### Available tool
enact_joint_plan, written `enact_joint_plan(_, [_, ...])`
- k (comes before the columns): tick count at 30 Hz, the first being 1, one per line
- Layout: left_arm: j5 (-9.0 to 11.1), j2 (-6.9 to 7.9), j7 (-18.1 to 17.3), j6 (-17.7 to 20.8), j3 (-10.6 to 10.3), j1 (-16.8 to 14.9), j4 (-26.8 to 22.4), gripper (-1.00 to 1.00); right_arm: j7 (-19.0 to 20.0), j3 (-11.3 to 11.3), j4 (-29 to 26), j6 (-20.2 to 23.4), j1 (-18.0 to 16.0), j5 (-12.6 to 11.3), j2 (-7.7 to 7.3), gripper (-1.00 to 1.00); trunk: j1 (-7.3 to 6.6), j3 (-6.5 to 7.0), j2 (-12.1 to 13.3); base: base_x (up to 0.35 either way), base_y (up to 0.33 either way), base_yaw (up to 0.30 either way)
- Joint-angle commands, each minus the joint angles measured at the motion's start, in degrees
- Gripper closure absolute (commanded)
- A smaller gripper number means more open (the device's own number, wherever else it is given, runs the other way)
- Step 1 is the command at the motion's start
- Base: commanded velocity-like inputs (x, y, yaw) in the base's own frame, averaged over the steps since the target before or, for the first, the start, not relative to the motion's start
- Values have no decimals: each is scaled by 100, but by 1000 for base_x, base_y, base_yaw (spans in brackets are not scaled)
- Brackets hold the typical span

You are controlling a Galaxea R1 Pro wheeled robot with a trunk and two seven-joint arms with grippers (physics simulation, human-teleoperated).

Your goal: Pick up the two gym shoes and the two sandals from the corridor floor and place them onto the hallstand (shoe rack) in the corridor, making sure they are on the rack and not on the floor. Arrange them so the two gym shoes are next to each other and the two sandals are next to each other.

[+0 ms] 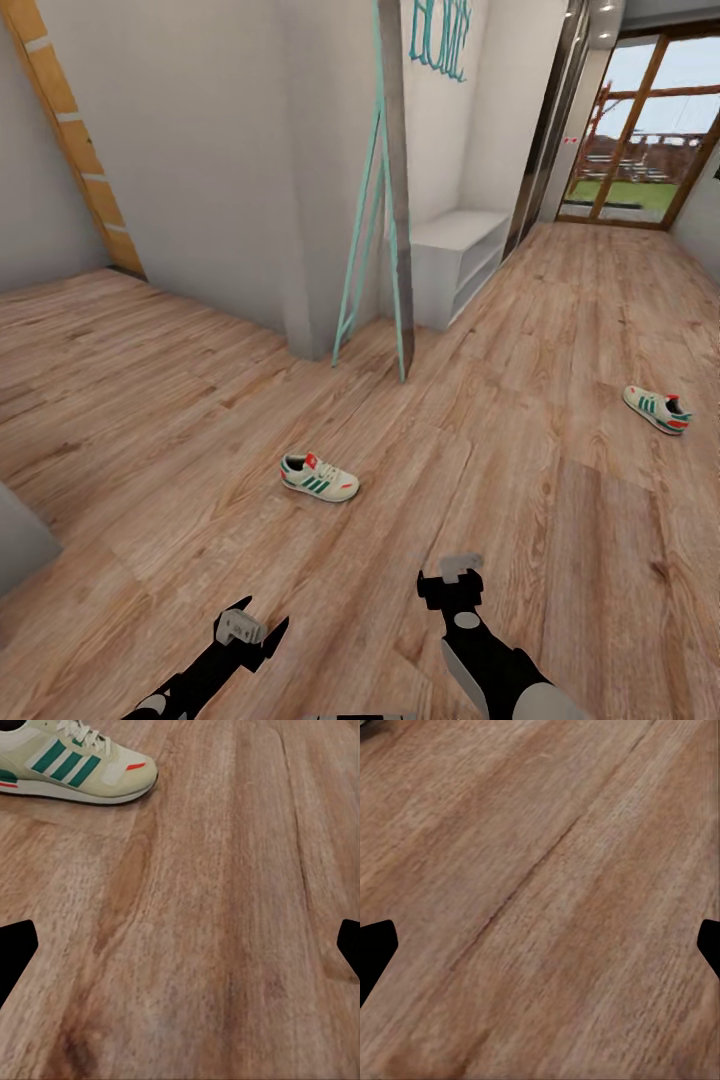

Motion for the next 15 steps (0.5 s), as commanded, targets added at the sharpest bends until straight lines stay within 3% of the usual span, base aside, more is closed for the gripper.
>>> enact_joint_plan(1, [-2, 1, 0, 0, 1, 0, 0, -100, -4, -1, -1, 0, 0, -3, 0, -100, 0, 0, 0, 113, 66, -37])
enact_joint_plan(15, [-8, 11, 161, 23, -12, 0, -7, -100, -22, -3, 0, -3, 0, -3, -1, -100, 0, 2, 0, 254, 141, -10])
